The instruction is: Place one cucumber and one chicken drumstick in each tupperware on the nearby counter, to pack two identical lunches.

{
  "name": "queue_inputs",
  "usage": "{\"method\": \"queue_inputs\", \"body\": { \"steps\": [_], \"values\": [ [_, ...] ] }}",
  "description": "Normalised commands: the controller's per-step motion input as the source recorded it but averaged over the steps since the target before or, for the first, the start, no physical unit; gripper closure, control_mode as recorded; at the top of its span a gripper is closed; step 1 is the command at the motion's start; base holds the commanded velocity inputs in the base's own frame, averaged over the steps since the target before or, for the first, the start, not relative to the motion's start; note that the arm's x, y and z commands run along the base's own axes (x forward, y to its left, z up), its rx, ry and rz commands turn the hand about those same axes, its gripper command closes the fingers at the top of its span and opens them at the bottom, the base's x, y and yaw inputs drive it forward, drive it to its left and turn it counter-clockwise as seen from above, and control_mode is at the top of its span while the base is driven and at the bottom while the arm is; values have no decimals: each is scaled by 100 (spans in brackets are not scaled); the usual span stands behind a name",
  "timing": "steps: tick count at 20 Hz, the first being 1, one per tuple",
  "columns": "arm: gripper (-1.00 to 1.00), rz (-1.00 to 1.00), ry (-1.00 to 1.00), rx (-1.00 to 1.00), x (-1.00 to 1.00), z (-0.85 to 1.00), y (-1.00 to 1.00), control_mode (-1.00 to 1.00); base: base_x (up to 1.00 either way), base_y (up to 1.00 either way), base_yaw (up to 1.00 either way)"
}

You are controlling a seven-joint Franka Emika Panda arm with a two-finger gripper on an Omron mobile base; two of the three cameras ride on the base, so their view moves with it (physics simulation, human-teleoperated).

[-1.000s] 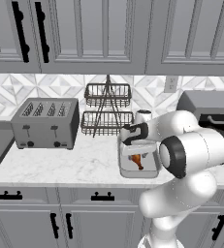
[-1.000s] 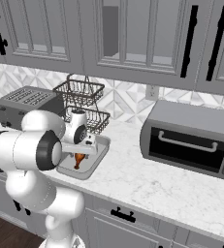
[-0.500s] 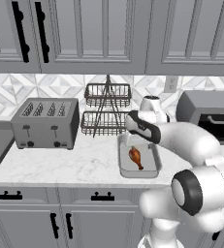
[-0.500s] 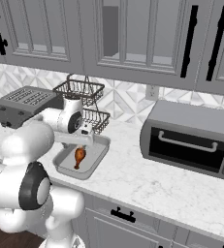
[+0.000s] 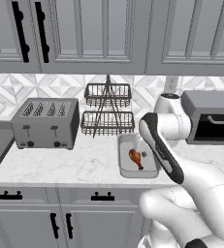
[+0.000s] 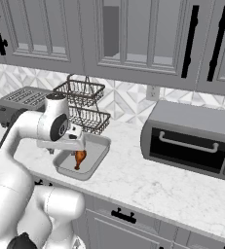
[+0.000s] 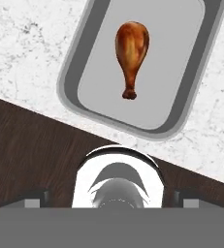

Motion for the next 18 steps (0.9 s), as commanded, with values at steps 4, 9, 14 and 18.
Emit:
{"method": "queue_inputs", "body": {
  "steps": [4,9,14,18],
  "values": [
    [-100,0,-13,0,-76,5,0,-100,0,0,0],
    [-100,0,0,0,0,0,0,-100,0,0,0],
    [-100,0,0,0,0,0,0,100,-4,0,0],
    [-100,0,0,0,0,0,0,100,-86,0,5]
  ]
}}
